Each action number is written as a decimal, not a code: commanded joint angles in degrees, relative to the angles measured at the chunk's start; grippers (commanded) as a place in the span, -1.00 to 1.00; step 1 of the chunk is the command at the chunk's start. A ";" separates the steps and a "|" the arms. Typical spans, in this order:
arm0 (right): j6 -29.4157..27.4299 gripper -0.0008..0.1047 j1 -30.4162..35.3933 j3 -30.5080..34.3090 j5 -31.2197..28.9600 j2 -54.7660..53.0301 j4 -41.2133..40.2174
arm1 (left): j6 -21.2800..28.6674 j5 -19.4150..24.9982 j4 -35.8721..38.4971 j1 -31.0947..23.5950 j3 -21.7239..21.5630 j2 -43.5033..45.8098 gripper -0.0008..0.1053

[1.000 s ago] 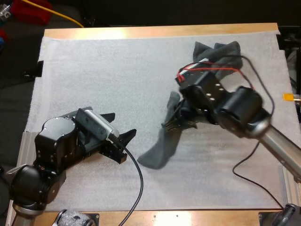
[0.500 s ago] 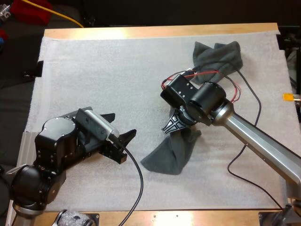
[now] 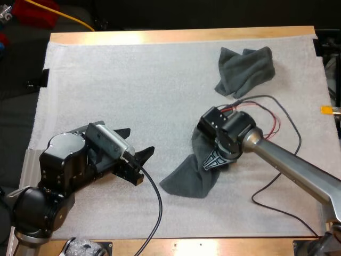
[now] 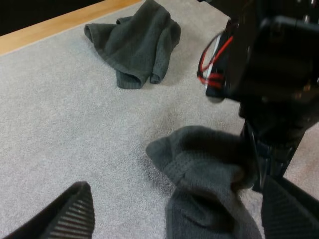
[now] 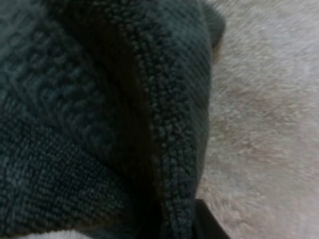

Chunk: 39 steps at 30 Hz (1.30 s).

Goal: Pick towel from pile, fold and stack

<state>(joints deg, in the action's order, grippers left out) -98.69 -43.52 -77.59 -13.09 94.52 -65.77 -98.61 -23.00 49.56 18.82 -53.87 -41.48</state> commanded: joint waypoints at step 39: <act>7.08 0.34 4.64 6.86 -4.49 -20.34 1.16 | -0.51 0.22 -0.21 0.34 -0.42 -0.04 0.29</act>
<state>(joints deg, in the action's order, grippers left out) -91.89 -38.67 -70.77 -18.37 74.89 -63.75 -98.61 -23.00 49.56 18.82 -53.87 -41.48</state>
